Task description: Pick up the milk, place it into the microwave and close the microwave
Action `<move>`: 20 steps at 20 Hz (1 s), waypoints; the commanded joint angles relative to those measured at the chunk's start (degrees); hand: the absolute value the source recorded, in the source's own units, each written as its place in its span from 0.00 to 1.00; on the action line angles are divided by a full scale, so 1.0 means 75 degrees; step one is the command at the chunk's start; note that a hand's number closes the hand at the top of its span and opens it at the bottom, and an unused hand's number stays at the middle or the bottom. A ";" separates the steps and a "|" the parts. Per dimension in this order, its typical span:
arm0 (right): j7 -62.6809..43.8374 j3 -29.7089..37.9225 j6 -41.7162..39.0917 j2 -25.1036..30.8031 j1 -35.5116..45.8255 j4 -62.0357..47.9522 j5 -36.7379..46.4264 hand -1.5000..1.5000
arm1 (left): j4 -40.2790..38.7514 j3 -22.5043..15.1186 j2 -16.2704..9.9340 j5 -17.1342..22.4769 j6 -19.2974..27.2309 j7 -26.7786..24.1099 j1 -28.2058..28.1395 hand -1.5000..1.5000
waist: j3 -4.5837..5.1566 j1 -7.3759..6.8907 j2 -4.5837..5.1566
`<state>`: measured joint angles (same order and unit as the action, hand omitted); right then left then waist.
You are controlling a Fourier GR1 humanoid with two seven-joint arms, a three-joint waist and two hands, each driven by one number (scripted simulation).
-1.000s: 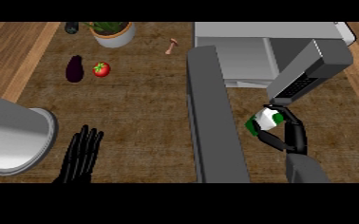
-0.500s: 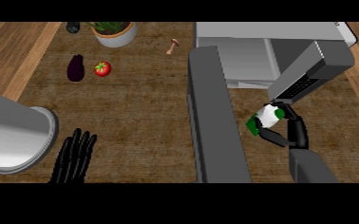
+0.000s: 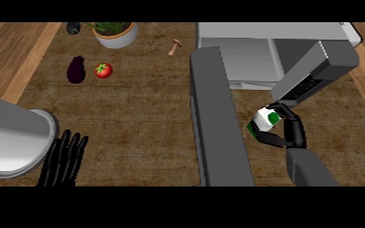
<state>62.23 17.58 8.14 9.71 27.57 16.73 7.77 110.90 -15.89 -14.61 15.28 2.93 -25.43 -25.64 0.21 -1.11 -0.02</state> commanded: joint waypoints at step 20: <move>-0.2277 -0.1069 0.1471 -0.1232 0.0091 0.3139 0.0170 1.00 | -0.0817 0.1062 -0.0159 0.0456 -0.1159 -0.0410 -0.0185 0.00 | -0.0026 0.0108 -0.0006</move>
<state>49.85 10.77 15.38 1.02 26.94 37.60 7.98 106.16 -10.48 -14.63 17.15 -3.15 -28.16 -27.42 0.03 -0.29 -0.08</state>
